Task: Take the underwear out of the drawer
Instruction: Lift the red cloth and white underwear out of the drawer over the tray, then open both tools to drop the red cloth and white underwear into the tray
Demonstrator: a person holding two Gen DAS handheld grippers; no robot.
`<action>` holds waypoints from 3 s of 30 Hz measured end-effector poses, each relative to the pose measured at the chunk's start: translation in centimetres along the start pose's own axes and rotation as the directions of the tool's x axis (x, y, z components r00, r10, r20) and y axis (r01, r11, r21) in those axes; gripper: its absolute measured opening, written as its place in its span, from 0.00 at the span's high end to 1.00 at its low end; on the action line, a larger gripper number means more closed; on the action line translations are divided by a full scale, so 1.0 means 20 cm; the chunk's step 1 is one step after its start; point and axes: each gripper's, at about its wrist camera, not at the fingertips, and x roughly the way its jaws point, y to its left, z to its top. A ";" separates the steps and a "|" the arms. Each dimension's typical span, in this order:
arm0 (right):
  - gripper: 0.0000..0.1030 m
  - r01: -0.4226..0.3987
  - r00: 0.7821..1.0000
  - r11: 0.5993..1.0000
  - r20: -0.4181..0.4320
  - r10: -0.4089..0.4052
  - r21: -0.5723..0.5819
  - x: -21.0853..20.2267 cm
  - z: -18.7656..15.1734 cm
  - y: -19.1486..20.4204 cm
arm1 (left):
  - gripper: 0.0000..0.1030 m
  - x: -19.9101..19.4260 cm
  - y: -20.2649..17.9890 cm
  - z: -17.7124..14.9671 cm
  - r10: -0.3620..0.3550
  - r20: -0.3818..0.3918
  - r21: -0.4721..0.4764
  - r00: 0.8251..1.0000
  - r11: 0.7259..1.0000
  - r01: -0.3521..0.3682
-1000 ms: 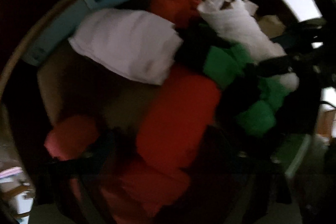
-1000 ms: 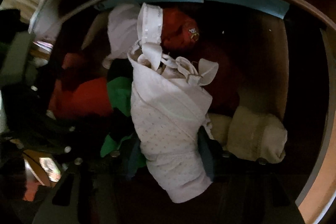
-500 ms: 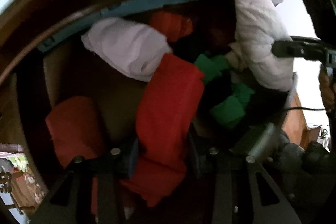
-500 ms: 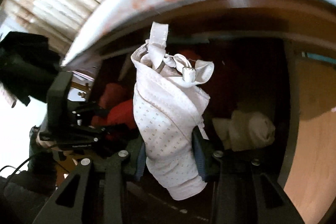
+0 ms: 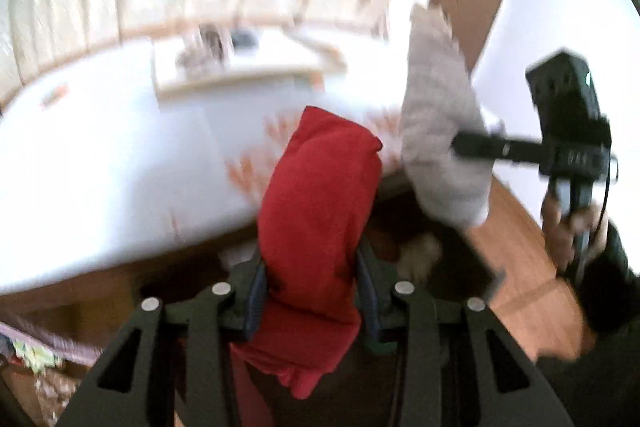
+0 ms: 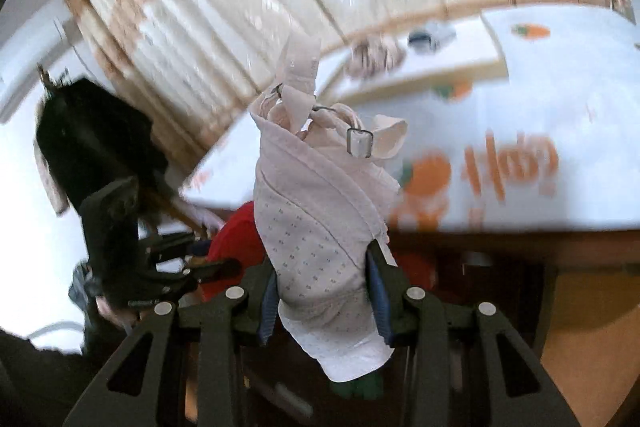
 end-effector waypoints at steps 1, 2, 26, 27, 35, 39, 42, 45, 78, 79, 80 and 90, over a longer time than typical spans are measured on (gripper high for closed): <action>0.59 0.004 1.000 1.000 0.030 -0.004 0.003 0.00 0.03 0.00 | 0.63 0.03 0.02 0.08 0.015 0.038 -0.009 0.999 1.000 -0.015; 0.59 0.010 0.998 1.000 0.063 -0.011 0.004 0.01 0.08 0.00 | 0.63 0.04 0.04 0.14 0.031 0.093 -0.030 0.995 0.999 -0.028; 0.59 0.215 0.900 0.977 0.387 -0.201 0.009 0.53 0.78 -0.22 | 0.63 0.56 0.38 0.75 0.317 0.386 -0.233 0.866 0.942 -0.241; 0.59 0.216 0.897 0.976 0.394 -0.202 0.010 0.55 0.79 -0.23 | 0.63 0.56 0.39 0.75 0.321 0.391 -0.241 0.863 0.940 -0.240; 0.59 0.258 0.875 0.966 0.423 -0.235 0.003 0.65 0.81 -0.24 | 0.63 0.61 0.42 0.76 0.368 0.413 -0.257 0.833 0.925 -0.281; 0.59 0.309 0.857 0.951 0.435 -0.276 -0.006 0.71 0.84 -0.23 | 0.63 0.65 0.45 0.78 0.392 0.412 -0.258 0.823 0.916 -0.307; 0.59 0.338 0.844 0.941 0.439 -0.309 0.012 0.76 0.88 -0.23 | 0.63 0.68 0.48 0.81 0.413 0.420 -0.266 0.808 0.907 -0.326; 0.59 0.373 0.832 0.927 0.435 -0.344 0.019 0.80 0.91 -0.23 | 0.63 0.70 0.50 0.82 0.427 0.409 -0.276 0.806 0.900 -0.337; 0.47 0.516 0.759 0.857 0.471 -0.449 -0.014 0.91 0.99 -0.18 | 0.35 0.77 0.50 0.86 0.553 0.366 -0.298 0.749 0.832 -0.469; 0.47 0.522 0.751 0.853 0.482 -0.451 -0.014 0.90 0.99 -0.17 | 0.35 0.76 0.50 0.86 0.553 0.365 -0.300 0.749 0.831 -0.468; 0.47 0.530 0.742 0.848 0.493 -0.454 -0.016 0.90 0.98 -0.16 | 0.34 0.76 0.50 0.86 0.554 0.364 -0.302 0.748 0.830 -0.468; 0.39 0.536 0.724 0.844 0.505 -0.470 0.017 0.85 0.97 -0.17 | 0.24 0.75 0.51 0.86 0.551 0.369 -0.311 0.749 0.832 -0.459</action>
